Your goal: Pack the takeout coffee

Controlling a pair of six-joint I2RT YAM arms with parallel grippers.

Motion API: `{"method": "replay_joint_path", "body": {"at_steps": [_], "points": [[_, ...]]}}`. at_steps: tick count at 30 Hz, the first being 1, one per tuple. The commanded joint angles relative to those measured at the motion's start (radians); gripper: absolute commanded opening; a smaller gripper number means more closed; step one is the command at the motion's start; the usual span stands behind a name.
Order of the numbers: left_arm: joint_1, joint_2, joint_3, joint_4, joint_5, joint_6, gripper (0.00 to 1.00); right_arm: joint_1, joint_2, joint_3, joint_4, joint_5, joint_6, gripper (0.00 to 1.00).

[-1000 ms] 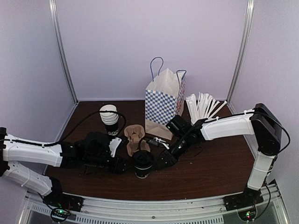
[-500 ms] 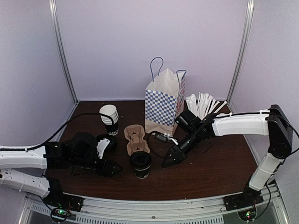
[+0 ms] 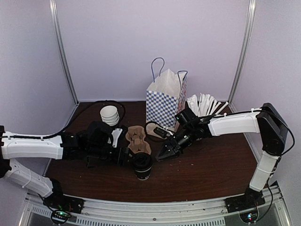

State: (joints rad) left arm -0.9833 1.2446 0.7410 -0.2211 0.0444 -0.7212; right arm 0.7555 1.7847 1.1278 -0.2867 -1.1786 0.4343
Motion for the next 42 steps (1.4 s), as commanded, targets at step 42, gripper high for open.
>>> {"method": "replay_joint_path", "body": {"at_steps": [42], "points": [[0.003,0.126,-0.091,0.199,0.072,-0.071,0.66,0.055,0.165,-0.022,0.37,-0.05,0.31,0.2]]}}
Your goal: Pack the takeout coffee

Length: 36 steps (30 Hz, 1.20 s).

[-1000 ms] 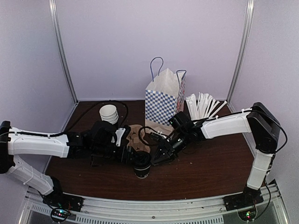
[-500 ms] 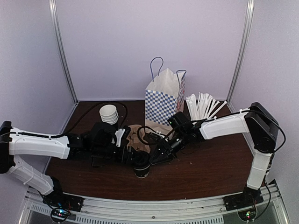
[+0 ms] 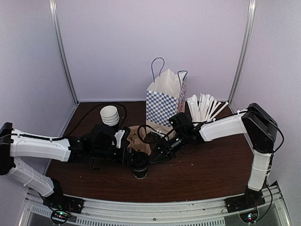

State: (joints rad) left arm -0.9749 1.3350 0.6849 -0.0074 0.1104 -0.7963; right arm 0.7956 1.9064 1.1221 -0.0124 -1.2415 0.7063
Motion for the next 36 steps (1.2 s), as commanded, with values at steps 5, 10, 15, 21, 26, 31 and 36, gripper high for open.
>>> {"method": "replay_joint_path", "body": {"at_steps": [5,10,15,21,26,31,36], "points": [[-0.003,0.059,-0.04,0.0,0.008,0.014,0.66,0.009,0.089,-0.047,0.291,-0.017,0.155,0.22],[0.011,0.072,-0.064,0.051,0.024,0.008,0.66,-0.006,0.175,-0.103,0.739,-0.037,0.452,0.22],[0.019,0.077,-0.083,0.08,0.039,-0.003,0.66,-0.009,0.244,-0.095,0.984,-0.029,0.643,0.22],[0.02,0.082,-0.087,0.089,0.056,-0.011,0.66,-0.012,0.232,-0.115,0.908,0.007,0.569,0.19],[0.019,0.066,-0.105,0.099,0.052,-0.032,0.66,-0.013,0.142,-0.109,0.703,0.006,0.423,0.27],[0.022,0.051,-0.107,0.089,0.043,-0.014,0.66,-0.012,-0.088,-0.008,-0.153,0.138,-0.242,0.4],[0.042,0.058,-0.11,0.117,0.084,0.022,0.66,-0.012,-0.266,0.076,-0.511,0.317,-0.7,0.38]]}}
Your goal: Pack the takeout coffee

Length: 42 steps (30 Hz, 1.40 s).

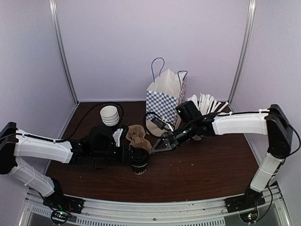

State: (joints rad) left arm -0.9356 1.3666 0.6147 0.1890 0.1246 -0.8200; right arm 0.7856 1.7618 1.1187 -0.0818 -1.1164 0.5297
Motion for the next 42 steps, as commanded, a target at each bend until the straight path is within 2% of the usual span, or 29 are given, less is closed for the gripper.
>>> {"method": "replay_joint_path", "body": {"at_steps": [1,3,5,8,15,23,30,42], "points": [[0.012,0.031,-0.04,-0.074,0.083,0.052,0.66,0.0,-0.135,0.1,-0.488,0.226,-0.603,0.36],[0.027,0.043,-0.037,-0.063,0.108,0.069,0.66,0.012,-0.153,0.15,-0.574,0.294,-0.793,0.33],[0.043,0.056,-0.033,-0.06,0.131,0.089,0.66,0.063,-0.166,0.167,-0.633,0.433,-0.999,0.3],[0.066,0.067,-0.02,-0.067,0.168,0.112,0.66,0.146,-0.18,0.134,-0.593,0.662,-1.188,0.26],[0.075,0.106,0.013,-0.083,0.23,0.131,0.65,0.346,-0.209,0.024,-0.386,1.048,-1.349,0.2],[0.075,0.148,0.022,-0.07,0.25,0.13,0.65,0.502,-0.194,-0.084,-0.123,1.341,-1.425,0.18],[0.076,0.134,0.021,-0.093,0.252,0.135,0.64,0.535,-0.153,-0.06,-0.043,1.435,-1.436,0.21],[0.111,0.129,0.036,-0.184,0.278,0.155,0.64,0.519,-0.058,0.033,-0.12,1.373,-1.412,0.19]]}}
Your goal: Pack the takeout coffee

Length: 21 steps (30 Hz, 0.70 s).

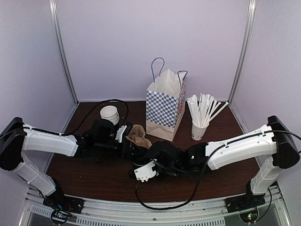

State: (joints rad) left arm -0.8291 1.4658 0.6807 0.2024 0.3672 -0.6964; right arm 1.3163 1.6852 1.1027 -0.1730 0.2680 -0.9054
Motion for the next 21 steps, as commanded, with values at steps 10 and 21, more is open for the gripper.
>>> {"method": "replay_joint_path", "body": {"at_steps": [10,21], "points": [[0.034,0.058,-0.029,-0.198,0.063,0.041,0.64,-0.036,0.035,0.068,-0.081,-0.069,0.041,0.14],[0.048,0.096,-0.029,-0.191,0.086,0.046,0.64,-0.055,0.056,0.073,-0.119,-0.122,0.055,0.14]]}}
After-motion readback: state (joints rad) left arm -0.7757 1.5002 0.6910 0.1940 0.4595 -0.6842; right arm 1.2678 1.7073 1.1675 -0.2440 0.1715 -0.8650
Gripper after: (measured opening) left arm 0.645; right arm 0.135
